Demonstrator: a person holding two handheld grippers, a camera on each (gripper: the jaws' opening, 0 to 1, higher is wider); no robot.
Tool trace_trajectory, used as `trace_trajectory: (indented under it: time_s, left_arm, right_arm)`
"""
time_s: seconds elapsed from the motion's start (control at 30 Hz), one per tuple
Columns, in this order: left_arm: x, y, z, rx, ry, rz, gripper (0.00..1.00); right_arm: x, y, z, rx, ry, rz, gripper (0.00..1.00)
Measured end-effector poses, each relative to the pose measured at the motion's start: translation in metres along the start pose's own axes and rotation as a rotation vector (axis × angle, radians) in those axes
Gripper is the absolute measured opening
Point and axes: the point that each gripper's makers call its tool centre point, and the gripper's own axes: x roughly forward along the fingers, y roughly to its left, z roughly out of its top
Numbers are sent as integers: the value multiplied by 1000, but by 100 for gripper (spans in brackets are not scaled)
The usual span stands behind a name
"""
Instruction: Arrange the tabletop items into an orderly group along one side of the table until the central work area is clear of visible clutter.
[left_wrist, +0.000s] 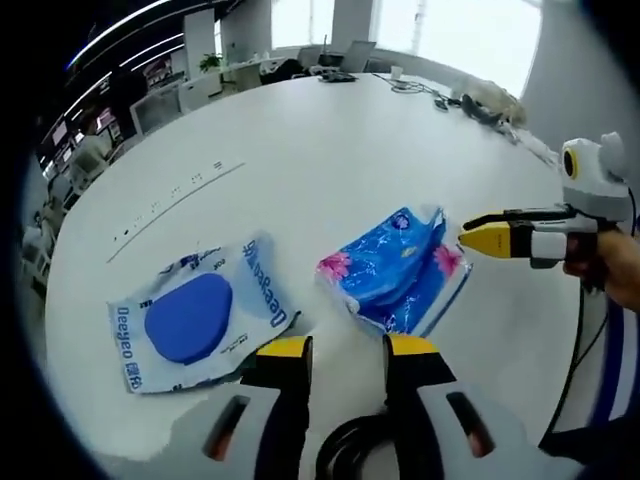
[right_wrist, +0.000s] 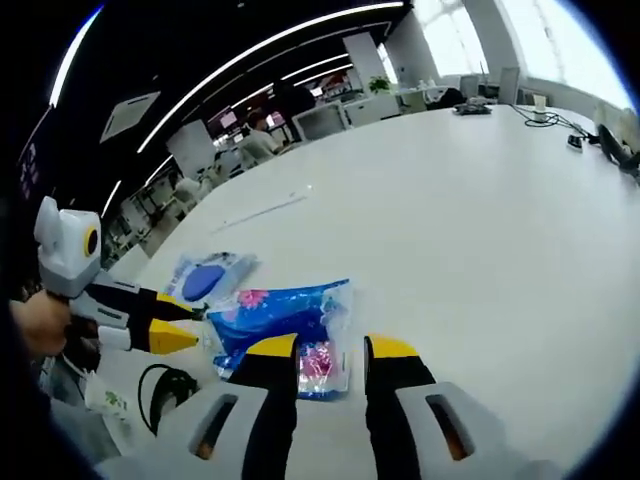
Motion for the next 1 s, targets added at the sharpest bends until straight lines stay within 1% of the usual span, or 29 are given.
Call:
trace_trajectory:
  time_s: [0.1, 0.13, 0.2, 0.3, 0.4, 0.43, 0.47, 0.57, 0.6, 0.7, 0.77, 0.83, 0.9, 1.0]
  left_arm:
    - [-6, 6, 3, 19, -19, 14, 40]
    - [-8, 7, 4, 23, -26, 16, 43]
    - [-12, 10, 5, 22, -33, 19, 46]
    - [-19, 14, 6, 11, -53, 24, 54]
    - [-26, 19, 6, 3, -72, 25, 66]
    - [-29, 22, 5, -3, -74, 23, 71]
    - [-32, 24, 4, -9, -74, 25, 74]
    - [-45, 33, 4, -27, -97, 36, 78]
    - [-52, 37, 5, -54, -115, 40, 80]
    - [-64, 42, 4, -84, -126, 31, 83]
    - [-73, 48, 1, -91, -126, 43, 86]
    - [-83, 53, 1, -100, -143, 51, 87]
    - [-92, 55, -1, -114, -161, 46, 88]
    - [-104, 59, -9, -108, -166, 47, 89]
  right_arm:
    - [0, 4, 2, -14, -6, 8, 26]
    - [0, 5, 2, -18, -8, 9, 28]
    - [-1, 6, 4, -29, -15, 7, 33]
    - [-3, 10, 7, -43, -29, 8, 42]
    - [-5, 15, 11, -53, -43, 23, 49]
    - [-6, 17, 12, -55, -46, 26, 51]
    - [-7, 19, 14, -59, -52, 28, 53]
    - [-12, 24, 19, -68, -65, 39, 60]
    - [-15, 28, 22, -71, -75, 47, 63]
    - [-20, 34, 24, -78, -78, 67, 62]
    - [-25, 39, 26, -93, -85, 71, 63]
    - [-29, 43, 28, -99, -93, 79, 66]
    - [-33, 48, 29, -98, -95, 88, 68]
    - [-38, 52, 30, -115, -92, 90, 70]
